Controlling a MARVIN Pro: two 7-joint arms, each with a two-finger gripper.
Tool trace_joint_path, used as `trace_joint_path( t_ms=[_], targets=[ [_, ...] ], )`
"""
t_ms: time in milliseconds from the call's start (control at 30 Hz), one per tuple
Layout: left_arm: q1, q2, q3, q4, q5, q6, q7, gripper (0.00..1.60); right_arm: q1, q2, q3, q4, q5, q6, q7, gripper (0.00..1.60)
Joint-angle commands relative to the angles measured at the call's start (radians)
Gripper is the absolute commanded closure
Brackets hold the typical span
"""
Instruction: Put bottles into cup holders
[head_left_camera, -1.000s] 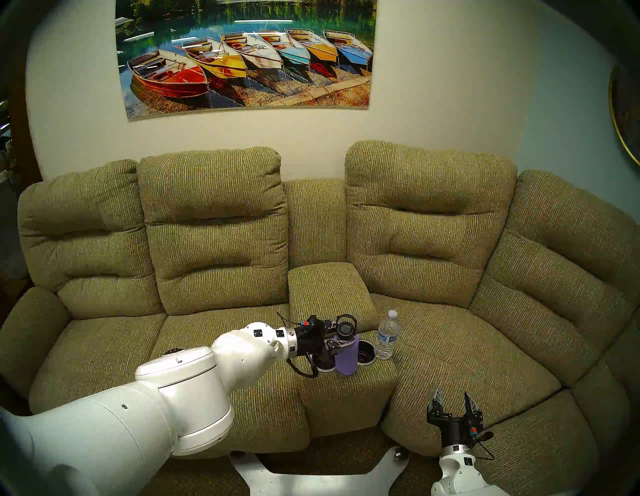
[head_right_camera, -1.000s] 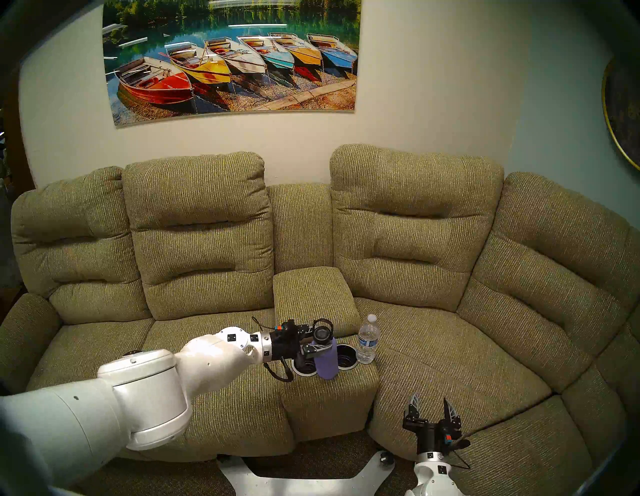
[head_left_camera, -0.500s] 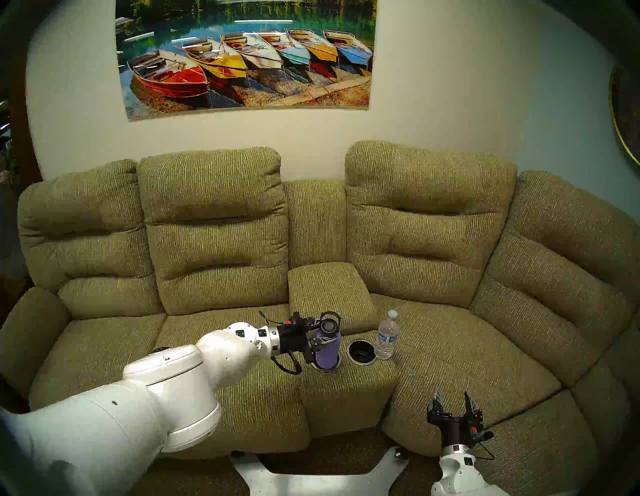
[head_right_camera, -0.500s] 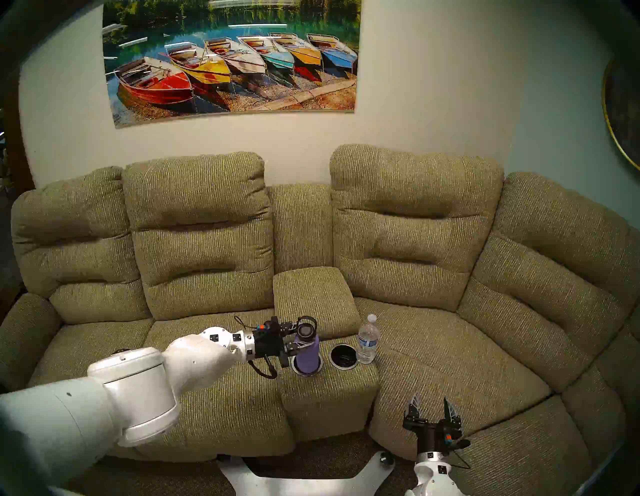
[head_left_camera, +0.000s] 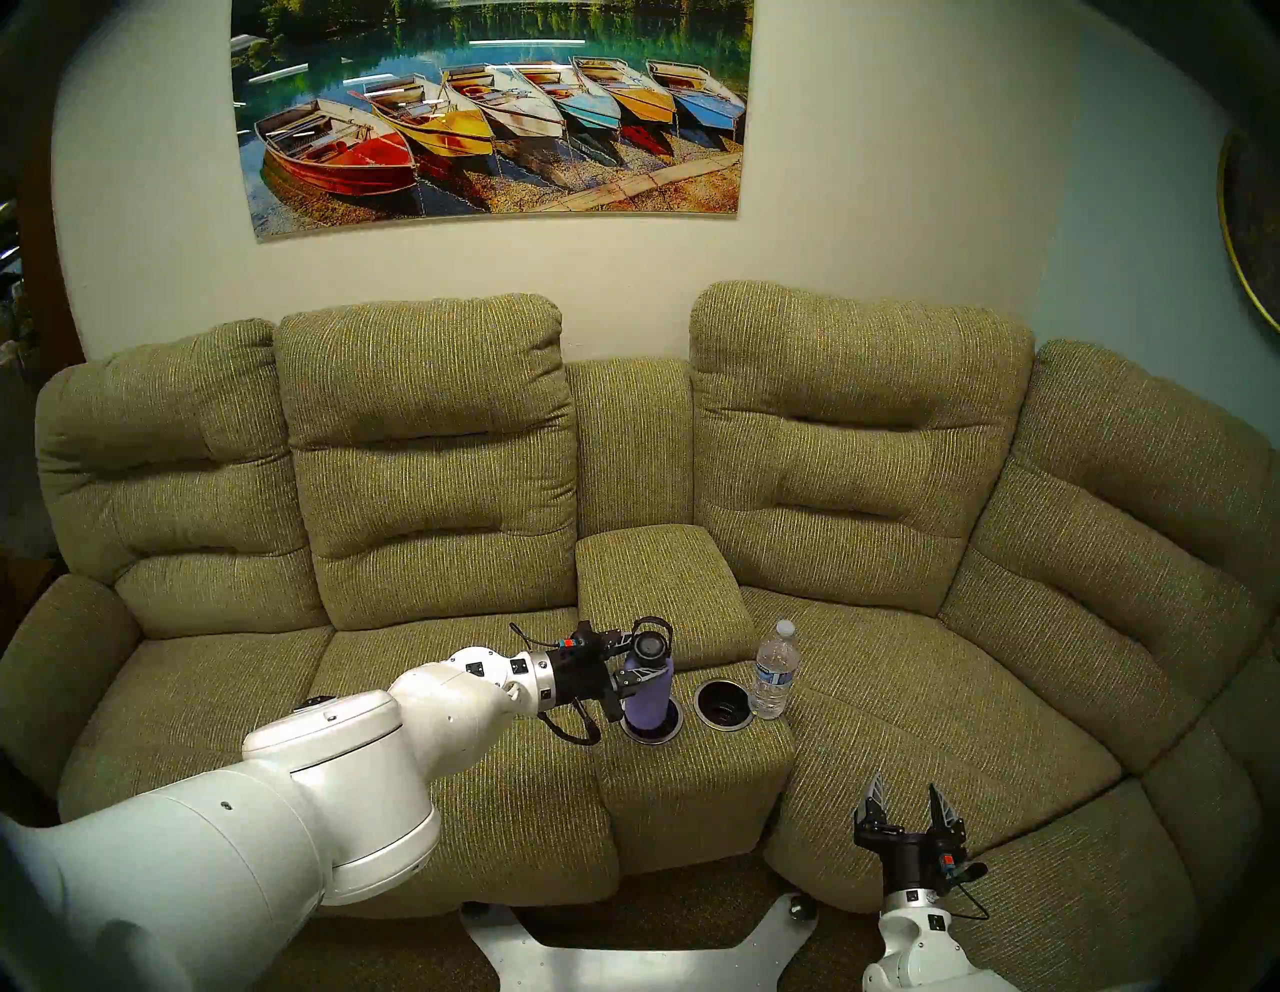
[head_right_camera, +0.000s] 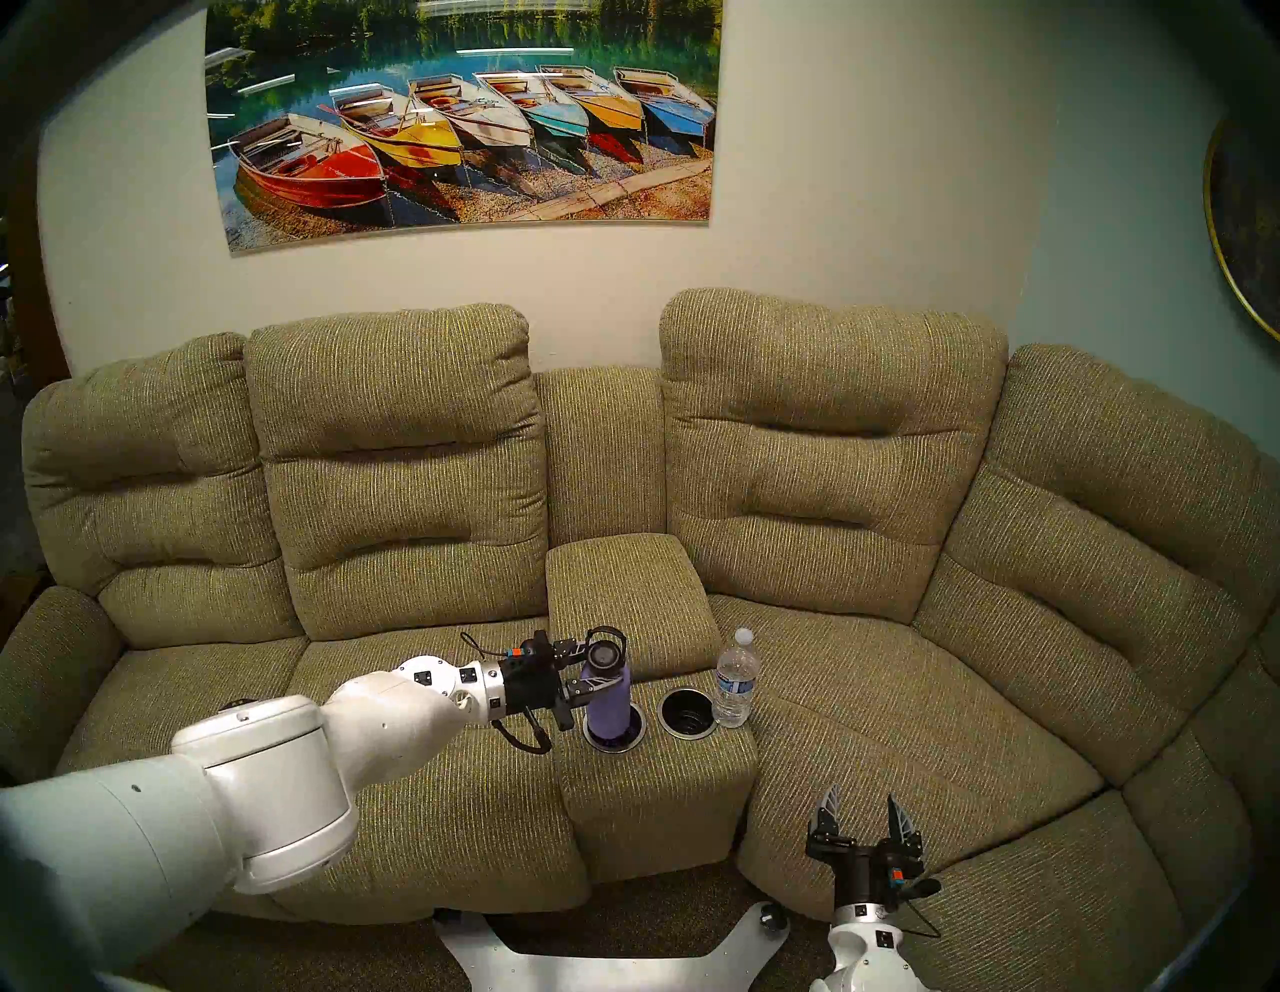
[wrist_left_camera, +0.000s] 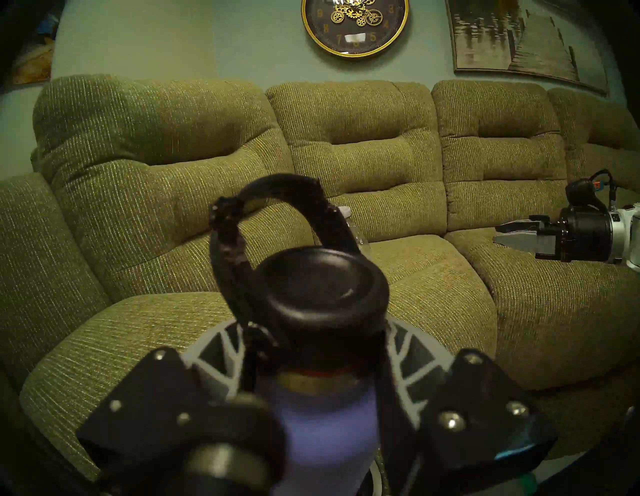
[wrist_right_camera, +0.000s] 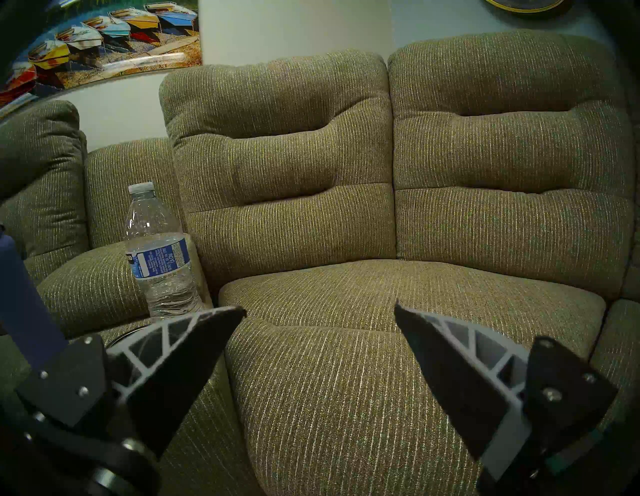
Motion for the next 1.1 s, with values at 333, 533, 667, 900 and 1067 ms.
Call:
trace_joint_path(
  t_ms=[333, 533, 667, 900, 1067],
  targets=[
    [0.008, -0.032, -0.007, -0.007, -0.002, -0.011, 0.035, 1.6, 0.0, -0.003, 0.002, -0.008, 0.001, -0.004, 0.0, 0.0],
    [0.017, -0.034, -0.003, -0.004, 0.005, -0.009, 0.045, 1.6, 0.0, -0.003, 0.002, -0.007, 0.0, -0.004, 0.0, 0.0],
    [0.025, -0.033, -0.001, 0.0, 0.009, -0.009, 0.052, 1.6, 0.0, -0.003, 0.003, -0.007, 0.0, -0.003, 0.001, 0.0],
    [0.033, -0.034, -0.001, 0.003, 0.012, -0.005, 0.064, 1.6, 0.001, -0.003, 0.003, -0.006, 0.0, -0.003, 0.001, 0.0],
    [0.053, -0.035, 0.0, 0.012, 0.015, 0.002, 0.083, 1.6, 0.001, -0.004, 0.004, -0.006, -0.001, -0.003, 0.002, 0.0]
  ],
)
